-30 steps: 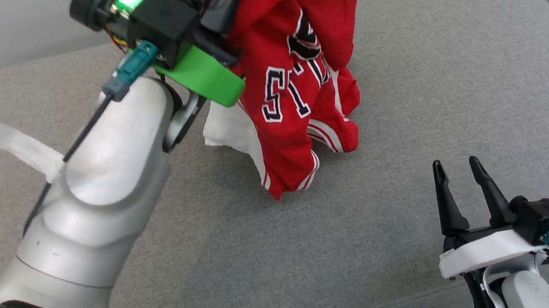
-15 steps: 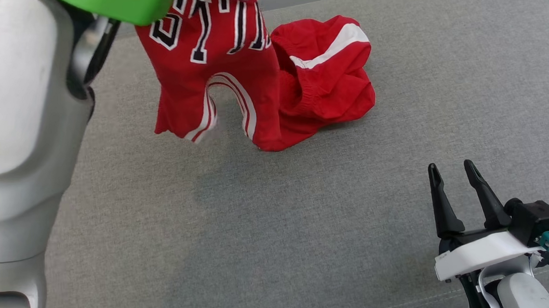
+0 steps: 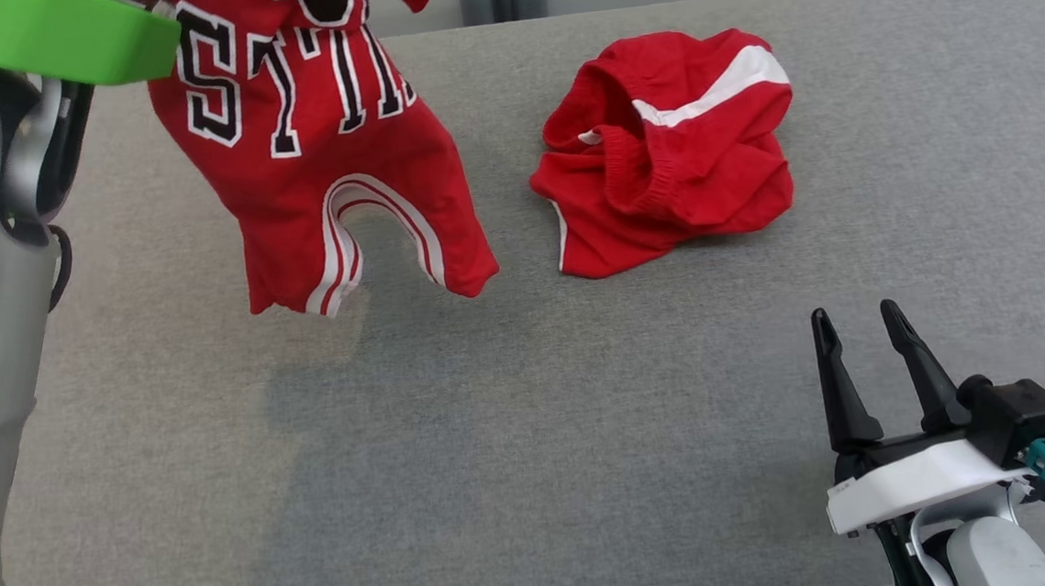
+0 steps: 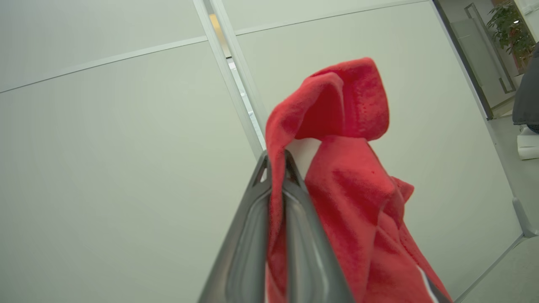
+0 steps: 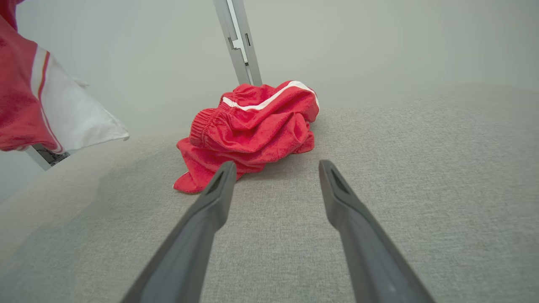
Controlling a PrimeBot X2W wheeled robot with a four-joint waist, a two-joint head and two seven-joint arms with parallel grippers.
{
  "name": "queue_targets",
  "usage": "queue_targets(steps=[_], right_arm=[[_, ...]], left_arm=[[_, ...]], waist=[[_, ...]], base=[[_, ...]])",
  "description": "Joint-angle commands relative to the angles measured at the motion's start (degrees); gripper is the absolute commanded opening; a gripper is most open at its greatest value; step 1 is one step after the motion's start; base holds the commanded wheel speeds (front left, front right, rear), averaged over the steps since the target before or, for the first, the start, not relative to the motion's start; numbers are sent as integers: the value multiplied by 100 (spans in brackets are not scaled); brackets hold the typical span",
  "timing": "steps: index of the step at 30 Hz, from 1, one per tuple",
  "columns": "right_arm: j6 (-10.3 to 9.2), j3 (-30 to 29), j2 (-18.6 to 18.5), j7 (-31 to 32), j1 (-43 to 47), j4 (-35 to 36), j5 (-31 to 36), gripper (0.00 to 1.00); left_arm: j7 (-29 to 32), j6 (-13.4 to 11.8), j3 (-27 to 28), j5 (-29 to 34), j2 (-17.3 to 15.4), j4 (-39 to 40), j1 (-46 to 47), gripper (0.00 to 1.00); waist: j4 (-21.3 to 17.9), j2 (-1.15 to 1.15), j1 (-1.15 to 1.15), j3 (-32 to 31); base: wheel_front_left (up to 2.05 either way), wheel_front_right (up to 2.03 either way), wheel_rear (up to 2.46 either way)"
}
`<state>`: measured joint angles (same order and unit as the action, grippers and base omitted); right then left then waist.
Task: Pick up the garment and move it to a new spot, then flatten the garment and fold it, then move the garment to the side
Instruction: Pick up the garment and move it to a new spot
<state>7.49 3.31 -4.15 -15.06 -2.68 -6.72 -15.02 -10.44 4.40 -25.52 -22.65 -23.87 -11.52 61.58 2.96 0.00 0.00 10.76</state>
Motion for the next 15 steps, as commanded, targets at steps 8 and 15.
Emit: queue_targets(steps=[8, 15], right_arm=[[1, 116, -195, -17, -93, 106, 59, 100], [1, 227, -321, -13, -191, 176, 98, 100]], left_arm=[[-136, -144, 241, -197, -291, -136, -471, 0], [-237, -184, 526, -327, -612, -387, -634, 0]], waist=[[1110, 0, 0, 188], [1722, 0, 0, 317]], base=[[0, 0, 0], [0, 0, 0]])
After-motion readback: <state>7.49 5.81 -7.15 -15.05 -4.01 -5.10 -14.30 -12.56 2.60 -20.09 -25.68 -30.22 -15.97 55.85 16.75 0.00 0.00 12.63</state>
